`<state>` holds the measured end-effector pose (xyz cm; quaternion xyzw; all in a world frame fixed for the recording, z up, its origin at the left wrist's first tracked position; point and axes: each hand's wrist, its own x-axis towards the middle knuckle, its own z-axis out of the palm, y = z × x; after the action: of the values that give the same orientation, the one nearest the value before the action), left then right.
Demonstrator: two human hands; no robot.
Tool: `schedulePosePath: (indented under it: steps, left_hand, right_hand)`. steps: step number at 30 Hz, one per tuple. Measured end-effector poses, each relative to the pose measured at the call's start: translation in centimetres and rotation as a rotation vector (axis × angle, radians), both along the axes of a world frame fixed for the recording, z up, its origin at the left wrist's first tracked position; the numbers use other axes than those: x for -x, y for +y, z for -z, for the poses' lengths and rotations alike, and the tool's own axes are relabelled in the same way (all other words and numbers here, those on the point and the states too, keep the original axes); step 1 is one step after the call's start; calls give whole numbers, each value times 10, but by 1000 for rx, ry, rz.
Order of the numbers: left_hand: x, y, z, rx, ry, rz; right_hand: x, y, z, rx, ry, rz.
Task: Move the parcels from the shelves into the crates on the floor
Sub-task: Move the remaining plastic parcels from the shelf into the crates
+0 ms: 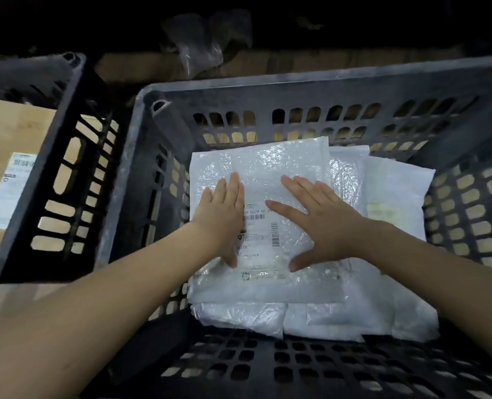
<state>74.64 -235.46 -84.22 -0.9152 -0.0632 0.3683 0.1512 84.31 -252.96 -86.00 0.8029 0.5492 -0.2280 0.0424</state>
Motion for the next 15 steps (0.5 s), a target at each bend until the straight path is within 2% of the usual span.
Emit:
schedulePosePath:
  steps: [7,12,15]
  left_hand:
    - [7,-2,-21,-53,-44,68]
    - [17,2,-24,5,-62,-30]
    - [12,8,-19,22,-53,-7]
  right_hand:
    - [-7,9,-27,37,-43,52]
    - [-25,19,-36,141,-41,79]
    - [-25,19,-32,177,-28,70]
